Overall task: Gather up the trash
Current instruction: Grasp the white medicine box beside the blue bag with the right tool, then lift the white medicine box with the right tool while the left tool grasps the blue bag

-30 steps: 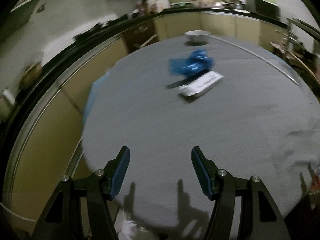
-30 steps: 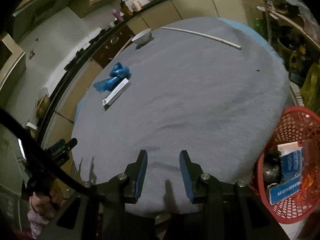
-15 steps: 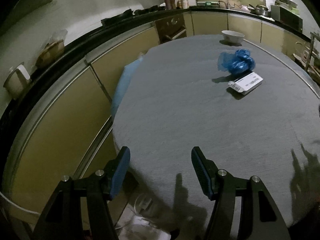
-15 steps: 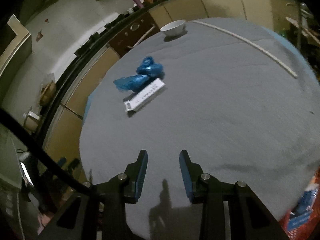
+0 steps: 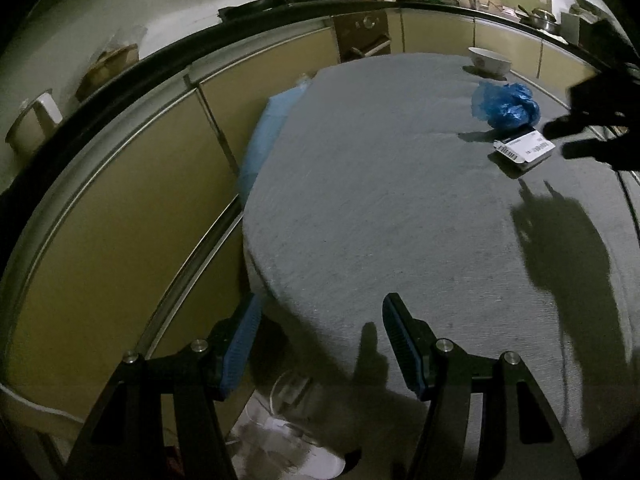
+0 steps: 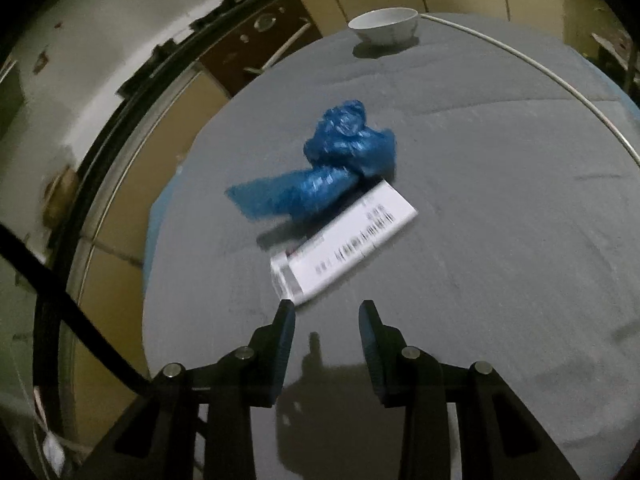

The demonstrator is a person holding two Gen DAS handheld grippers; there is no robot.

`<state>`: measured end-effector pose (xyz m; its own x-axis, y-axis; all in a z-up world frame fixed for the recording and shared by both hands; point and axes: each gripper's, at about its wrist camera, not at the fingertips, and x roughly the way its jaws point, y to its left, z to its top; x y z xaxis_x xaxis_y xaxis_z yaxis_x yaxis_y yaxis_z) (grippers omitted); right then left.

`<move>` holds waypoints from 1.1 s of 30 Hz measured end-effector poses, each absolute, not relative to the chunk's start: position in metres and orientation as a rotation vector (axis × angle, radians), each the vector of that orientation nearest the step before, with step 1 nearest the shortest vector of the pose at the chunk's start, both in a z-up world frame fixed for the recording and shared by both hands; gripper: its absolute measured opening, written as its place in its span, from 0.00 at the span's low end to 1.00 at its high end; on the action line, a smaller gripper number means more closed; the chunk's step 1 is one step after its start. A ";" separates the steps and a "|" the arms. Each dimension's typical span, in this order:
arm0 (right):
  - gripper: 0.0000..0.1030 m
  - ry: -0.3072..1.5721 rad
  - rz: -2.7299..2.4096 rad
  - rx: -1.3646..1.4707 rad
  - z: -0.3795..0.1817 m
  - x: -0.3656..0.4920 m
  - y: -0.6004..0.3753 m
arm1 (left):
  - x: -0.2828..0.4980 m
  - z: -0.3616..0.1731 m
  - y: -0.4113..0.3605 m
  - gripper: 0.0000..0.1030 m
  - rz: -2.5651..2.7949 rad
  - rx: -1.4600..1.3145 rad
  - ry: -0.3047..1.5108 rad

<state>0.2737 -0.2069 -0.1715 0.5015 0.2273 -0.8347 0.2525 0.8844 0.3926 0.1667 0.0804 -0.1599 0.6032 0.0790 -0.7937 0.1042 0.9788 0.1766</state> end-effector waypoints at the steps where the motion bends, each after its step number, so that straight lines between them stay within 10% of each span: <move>1: 0.35 1.053 -0.039 0.506 -0.174 0.282 -0.204 | 0.166 -0.160 0.082 0.62 -0.014 0.208 0.926; 18: 0.36 1.005 -0.045 -0.110 -0.196 0.332 -0.151 | 0.164 -0.165 0.082 0.62 -0.033 0.188 0.955; 33: 0.36 1.049 -0.122 0.190 -0.194 0.189 -0.287 | 0.154 -0.160 0.060 0.62 -0.092 0.205 0.935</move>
<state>0.1895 -0.2867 -0.1945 0.4940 -0.0096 -0.8694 0.1905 0.9768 0.0975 0.1538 0.0600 -0.1596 0.5913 0.0101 -0.8064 0.1675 0.9766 0.1351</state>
